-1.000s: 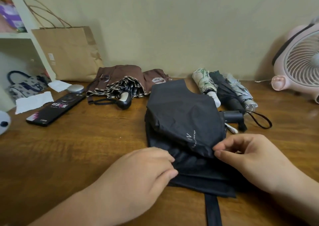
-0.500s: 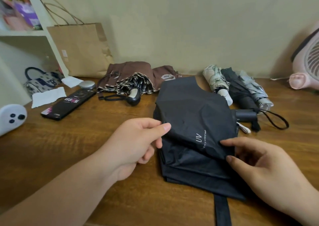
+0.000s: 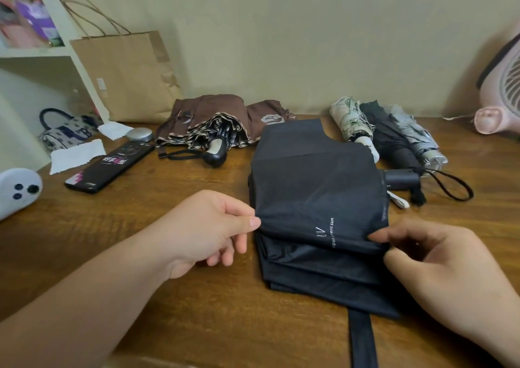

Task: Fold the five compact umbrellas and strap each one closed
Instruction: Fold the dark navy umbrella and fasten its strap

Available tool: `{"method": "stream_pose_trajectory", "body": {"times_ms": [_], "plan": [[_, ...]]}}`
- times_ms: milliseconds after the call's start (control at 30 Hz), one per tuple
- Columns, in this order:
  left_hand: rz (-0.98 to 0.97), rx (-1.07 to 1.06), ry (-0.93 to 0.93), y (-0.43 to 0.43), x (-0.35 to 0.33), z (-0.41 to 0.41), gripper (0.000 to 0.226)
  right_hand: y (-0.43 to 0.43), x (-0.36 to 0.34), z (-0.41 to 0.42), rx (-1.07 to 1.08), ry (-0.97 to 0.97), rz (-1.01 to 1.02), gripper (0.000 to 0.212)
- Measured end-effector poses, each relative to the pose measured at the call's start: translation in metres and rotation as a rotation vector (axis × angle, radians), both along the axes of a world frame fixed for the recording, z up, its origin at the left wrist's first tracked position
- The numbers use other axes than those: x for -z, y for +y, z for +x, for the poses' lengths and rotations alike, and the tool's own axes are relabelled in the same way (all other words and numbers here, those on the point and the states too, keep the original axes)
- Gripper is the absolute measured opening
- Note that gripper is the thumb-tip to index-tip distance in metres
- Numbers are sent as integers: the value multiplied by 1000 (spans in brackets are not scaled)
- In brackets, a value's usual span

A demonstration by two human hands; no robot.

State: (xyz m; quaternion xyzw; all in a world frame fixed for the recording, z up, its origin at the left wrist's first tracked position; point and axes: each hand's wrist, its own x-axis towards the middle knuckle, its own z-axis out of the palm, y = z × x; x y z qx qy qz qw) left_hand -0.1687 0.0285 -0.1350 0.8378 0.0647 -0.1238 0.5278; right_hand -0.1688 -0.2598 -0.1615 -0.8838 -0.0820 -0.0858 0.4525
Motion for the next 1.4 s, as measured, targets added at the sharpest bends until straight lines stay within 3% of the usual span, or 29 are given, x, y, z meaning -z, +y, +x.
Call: {"method": "stream_pose_trajectory", "body": {"times_ms": [100,167,200,267,333,367,433,533,667,800,933,1067,1200,1333,1400], "plan": [[162,48,35,2,-4,1,26,2,1,-2,-54,-92,-172,35],[374,68,0,1,-12,4,17,1,2,-3,-90,-154,-249,28],[502,57,-91,1,-17,6,17,1,3,-4,-105,-176,-263,26],[724,43,-475,1,-31,16,15,0,5,-4,-121,-209,-281,22],[766,192,-856,-9,-43,31,20,2,7,-3,-134,-234,-316,20],[767,304,-931,-16,-45,43,26,2,7,-3,-138,-240,-334,20],[829,453,-842,-34,-39,71,42,1,7,-3,-141,-236,-362,19],[1054,519,-564,-60,-8,96,71,1,5,-6,-156,-221,-370,18],[1164,574,-592,-73,24,85,77,-5,-1,-9,-200,-190,-495,15],[1157,640,-642,-74,27,73,75,-6,-22,-6,-113,-289,-650,35],[1075,735,-656,-74,27,61,75,20,-47,34,-88,-443,-597,32],[1038,784,-648,-71,25,48,72,48,-25,75,-225,-372,-746,52],[931,886,-510,-66,18,34,64,42,6,81,-353,-300,-826,76],[810,1091,-377,-59,18,25,90,35,9,82,-383,-322,-846,80],[735,1137,-474,-61,24,34,94,36,10,82,-382,-315,-843,83]]}}
